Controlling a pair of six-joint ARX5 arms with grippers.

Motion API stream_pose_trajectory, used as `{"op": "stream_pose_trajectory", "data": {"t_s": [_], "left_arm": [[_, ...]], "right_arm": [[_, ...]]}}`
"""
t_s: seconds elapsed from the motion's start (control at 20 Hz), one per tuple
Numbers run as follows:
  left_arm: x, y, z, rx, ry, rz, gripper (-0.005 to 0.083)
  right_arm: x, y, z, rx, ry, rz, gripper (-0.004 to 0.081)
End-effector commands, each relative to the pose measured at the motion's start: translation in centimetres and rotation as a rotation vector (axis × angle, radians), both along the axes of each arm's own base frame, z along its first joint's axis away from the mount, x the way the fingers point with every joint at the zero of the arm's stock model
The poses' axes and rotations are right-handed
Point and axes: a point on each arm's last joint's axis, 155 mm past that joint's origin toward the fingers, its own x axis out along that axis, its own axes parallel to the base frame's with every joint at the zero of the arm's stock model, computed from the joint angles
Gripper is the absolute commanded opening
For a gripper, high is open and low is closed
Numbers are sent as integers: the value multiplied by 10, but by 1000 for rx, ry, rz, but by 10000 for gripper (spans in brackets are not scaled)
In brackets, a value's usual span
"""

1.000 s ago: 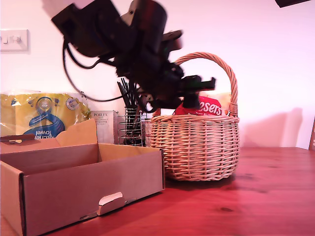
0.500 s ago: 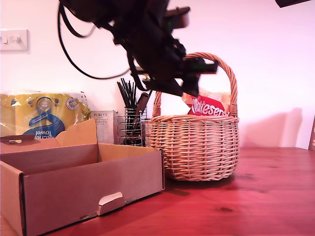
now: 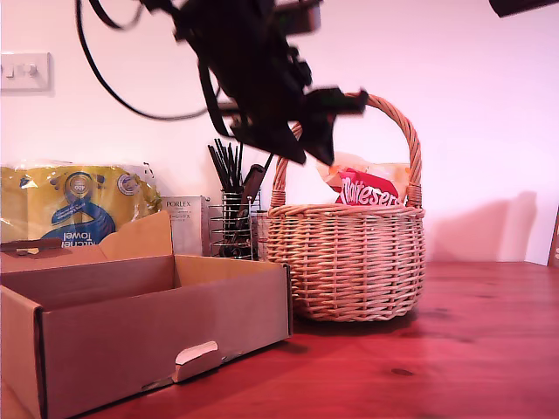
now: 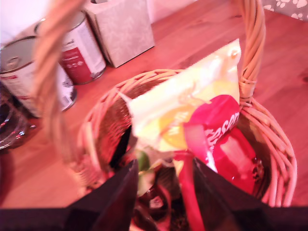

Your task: Move the bags of Easter eggs from the cardboard box on the left into the woven basket on the right side.

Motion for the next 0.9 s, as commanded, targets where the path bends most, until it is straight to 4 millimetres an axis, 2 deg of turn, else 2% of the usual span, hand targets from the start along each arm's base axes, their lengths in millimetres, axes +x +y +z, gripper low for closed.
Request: {"op": "stream_pose_trajectory", "data": {"t_s": [0.0,0.1,0.3,0.4,0.65,0.75,0.85], "left_arm": [[-11,9,12,-13,-17,-4,299],[-24,24,10,-5,-11,-3,231],[-55,60,14,-40,-42,1,116],[-67,81,19,-73,-74,14,-25],[-85,143,27,-137,-118,73,-20],[-94,163,35,-187,-143,67,-20],[-99,193,40,-203,-160,115,-20]], "right_arm": [[5,-4,-4,8,17,-44,-13],[18,-11,-2,24,18,-113,-13],[50,-40,8,97,21,-310,-13],[61,-55,12,117,10,-380,-13],[73,-95,13,107,-11,-519,-13],[71,-98,14,106,-26,-517,-13],[67,-96,12,106,-44,-493,-13]]}}
